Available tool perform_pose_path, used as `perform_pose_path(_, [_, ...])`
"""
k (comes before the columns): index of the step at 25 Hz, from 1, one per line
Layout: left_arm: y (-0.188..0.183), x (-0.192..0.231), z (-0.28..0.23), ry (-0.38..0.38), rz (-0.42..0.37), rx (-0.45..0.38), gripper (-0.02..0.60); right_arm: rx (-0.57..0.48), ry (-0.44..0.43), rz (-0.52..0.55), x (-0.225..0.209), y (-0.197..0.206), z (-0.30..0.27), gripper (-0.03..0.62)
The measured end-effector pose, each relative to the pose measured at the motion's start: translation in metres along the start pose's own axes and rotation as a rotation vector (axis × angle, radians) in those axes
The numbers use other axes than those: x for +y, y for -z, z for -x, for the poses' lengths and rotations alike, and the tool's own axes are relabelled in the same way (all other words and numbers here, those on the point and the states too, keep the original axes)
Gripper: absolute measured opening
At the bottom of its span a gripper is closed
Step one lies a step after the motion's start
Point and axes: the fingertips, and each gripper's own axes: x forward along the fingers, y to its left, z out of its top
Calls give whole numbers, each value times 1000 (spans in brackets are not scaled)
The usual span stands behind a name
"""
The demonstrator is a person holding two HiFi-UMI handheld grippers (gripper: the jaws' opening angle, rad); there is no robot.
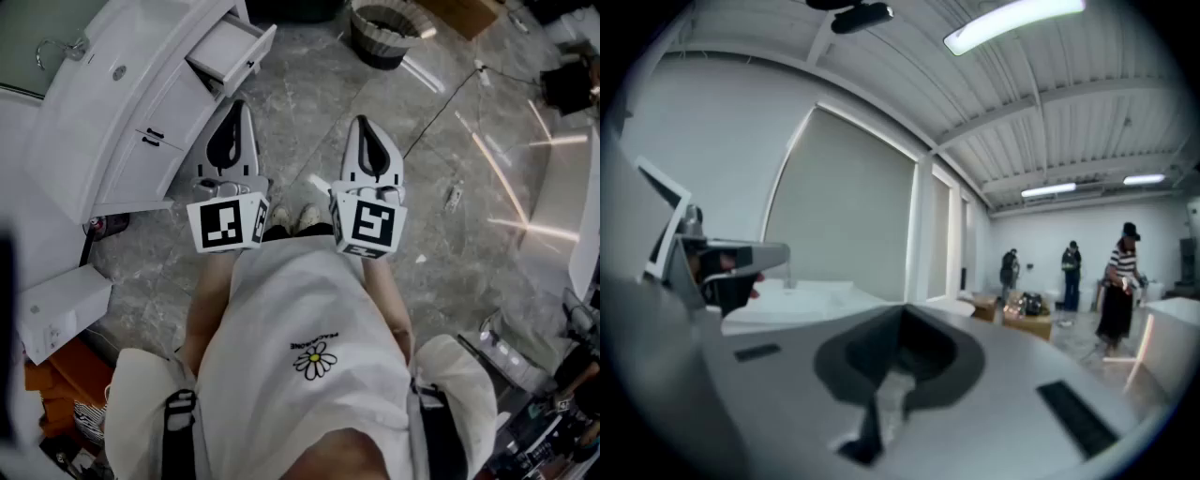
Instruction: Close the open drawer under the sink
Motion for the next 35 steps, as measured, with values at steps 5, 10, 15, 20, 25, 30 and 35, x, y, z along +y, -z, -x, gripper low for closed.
perform_pose_path(5, [1,7,-9,-6,14,-7,20,-20,-2,2,-4,-2,-8,29])
perform_pose_path(10, [1,-1,-18,15,25,-12,20,-28,6,-21,-16,-2,-9,29])
perform_pose_path(15, [2,-12,-31,36,23,-20,20,-60,-17,-57,-26,-1,-14,28])
perform_pose_path(20, [3,-26,-41,52,6,-24,20,-57,-20,-67,-43,5,-16,29])
perform_pose_path(25, [5,-33,-41,51,-14,-27,20,-68,-27,-101,-54,9,-6,29])
perform_pose_path(30, [9,-41,-47,75,-4,-36,20,-75,-4,-103,-66,14,-4,29])
perform_pose_path(35, [16,-48,-67,98,21,-55,20,-80,-9,-82,-70,16,-16,29])
